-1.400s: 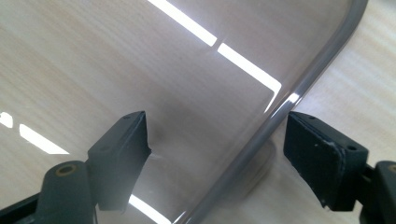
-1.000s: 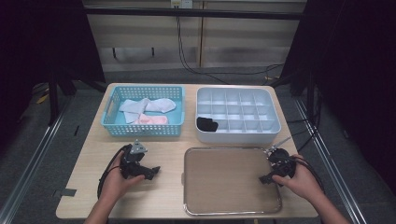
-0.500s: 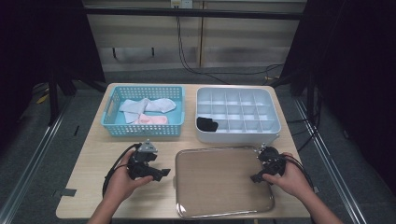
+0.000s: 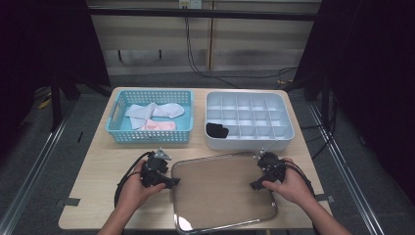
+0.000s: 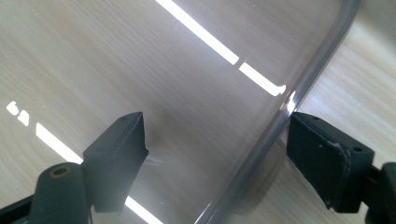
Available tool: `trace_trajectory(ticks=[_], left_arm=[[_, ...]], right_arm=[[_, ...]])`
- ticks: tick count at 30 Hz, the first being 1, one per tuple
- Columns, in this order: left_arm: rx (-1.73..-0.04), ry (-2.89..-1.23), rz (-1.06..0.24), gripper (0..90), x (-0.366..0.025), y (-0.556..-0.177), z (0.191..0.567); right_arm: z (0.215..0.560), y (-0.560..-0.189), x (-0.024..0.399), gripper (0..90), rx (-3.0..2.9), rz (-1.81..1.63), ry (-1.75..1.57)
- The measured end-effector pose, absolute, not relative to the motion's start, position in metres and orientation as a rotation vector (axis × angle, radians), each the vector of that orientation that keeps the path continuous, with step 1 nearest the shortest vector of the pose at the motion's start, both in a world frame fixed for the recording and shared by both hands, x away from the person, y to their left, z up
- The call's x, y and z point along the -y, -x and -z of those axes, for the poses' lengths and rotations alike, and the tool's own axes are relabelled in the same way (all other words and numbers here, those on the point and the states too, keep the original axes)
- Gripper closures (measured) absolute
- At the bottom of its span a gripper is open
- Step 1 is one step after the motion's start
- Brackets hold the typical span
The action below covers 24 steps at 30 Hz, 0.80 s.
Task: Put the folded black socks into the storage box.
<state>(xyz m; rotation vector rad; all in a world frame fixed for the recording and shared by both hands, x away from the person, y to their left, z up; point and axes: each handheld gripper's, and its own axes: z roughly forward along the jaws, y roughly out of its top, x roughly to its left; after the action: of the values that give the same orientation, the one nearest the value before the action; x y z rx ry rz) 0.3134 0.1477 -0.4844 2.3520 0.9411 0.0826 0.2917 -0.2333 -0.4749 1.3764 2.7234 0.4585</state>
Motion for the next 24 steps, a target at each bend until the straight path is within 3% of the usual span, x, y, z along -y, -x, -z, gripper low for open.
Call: trace_trajectory(ticks=[9, 24], left_arm=[[-0.975, -2.349, -0.098, 45.9, -0.151, -0.323, 0.482], [-1.022, -2.363, -0.226, 47.3, -0.158, -0.348, 0.479]], right_arm=[[0.475, -0.297, 0.222, 18.4, -2.736, -0.441, -1.366], [0.477, -0.305, 0.205, 14.7, -2.725, -0.472, -1.356]])
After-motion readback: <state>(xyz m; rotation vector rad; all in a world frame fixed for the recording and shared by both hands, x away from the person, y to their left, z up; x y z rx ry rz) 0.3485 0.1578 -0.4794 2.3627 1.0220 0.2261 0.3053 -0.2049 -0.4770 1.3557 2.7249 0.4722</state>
